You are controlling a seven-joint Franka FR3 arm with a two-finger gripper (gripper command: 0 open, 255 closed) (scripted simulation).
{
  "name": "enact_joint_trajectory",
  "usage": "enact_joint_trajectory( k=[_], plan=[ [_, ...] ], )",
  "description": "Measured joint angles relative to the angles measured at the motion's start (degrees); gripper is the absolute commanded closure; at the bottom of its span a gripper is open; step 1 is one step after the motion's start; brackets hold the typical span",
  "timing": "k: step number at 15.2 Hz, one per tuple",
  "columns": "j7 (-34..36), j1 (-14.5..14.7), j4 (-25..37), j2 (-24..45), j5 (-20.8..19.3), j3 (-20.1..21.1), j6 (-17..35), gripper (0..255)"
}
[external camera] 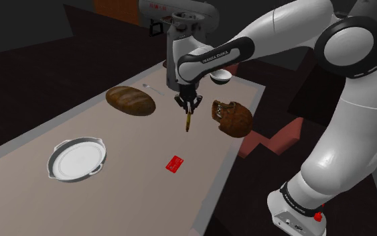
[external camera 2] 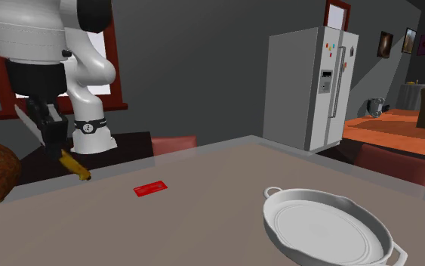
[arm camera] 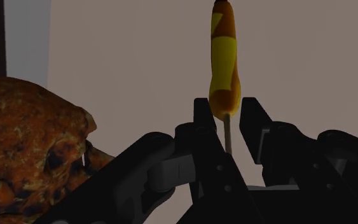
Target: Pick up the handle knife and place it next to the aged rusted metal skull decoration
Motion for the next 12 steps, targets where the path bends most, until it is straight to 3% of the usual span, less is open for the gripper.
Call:
enact_joint_trajectory(
  k=[12],
  plan=[
    [2.3,0.9,-2.2,5.5,-3.1,-1.3,7.1,255]
  ],
)
